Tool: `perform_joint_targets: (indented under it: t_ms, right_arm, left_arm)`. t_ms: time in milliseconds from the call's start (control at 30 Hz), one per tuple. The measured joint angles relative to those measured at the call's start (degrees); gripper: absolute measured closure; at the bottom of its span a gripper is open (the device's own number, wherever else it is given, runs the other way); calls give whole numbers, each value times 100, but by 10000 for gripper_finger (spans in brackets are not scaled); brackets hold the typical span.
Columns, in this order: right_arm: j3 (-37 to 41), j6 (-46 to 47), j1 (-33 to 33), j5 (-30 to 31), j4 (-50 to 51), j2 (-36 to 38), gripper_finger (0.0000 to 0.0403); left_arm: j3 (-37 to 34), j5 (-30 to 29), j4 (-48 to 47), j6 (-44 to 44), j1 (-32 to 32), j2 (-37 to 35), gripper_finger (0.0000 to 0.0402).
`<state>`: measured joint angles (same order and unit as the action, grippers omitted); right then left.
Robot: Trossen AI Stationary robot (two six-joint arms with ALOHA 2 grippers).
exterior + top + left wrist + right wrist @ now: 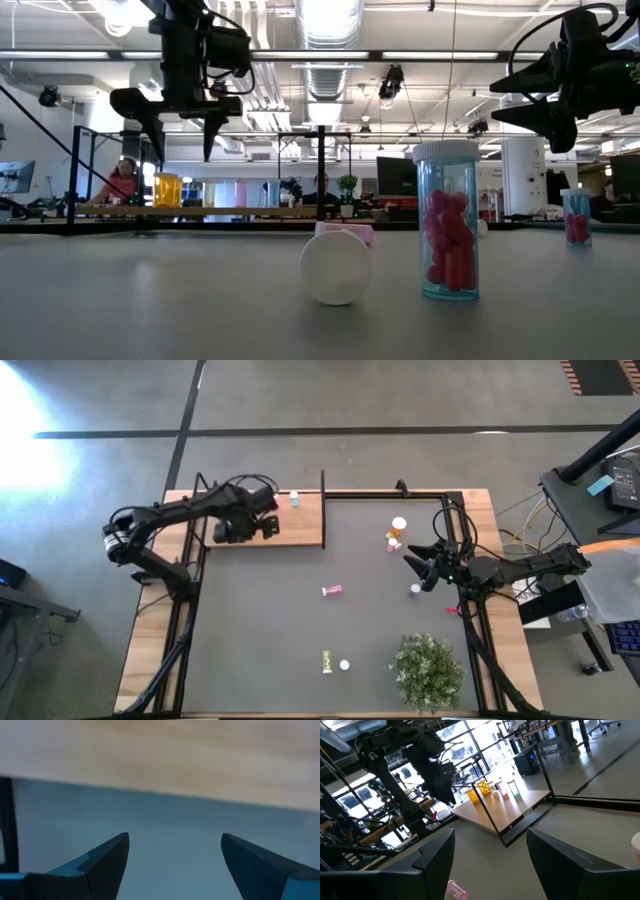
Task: Pick and place medicine bottles onto shelf by color
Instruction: Put the bottom yellow pill bottle on the shelf aligned with the other yellow pill bottle
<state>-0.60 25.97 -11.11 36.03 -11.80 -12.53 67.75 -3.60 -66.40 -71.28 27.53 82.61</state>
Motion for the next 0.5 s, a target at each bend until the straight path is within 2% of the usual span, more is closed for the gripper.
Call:
perform_joint_targets:
  t_ms: [300,500]
  right_arm:
    - [0,-1,0,0,1,2,165]
    - [0,0,1,0,-1,0,165]
  left_arm:
    - [-64,-13,294,-1251,-1616,377,102]
    - [-53,-18,823,-2222,-2717,847,102]
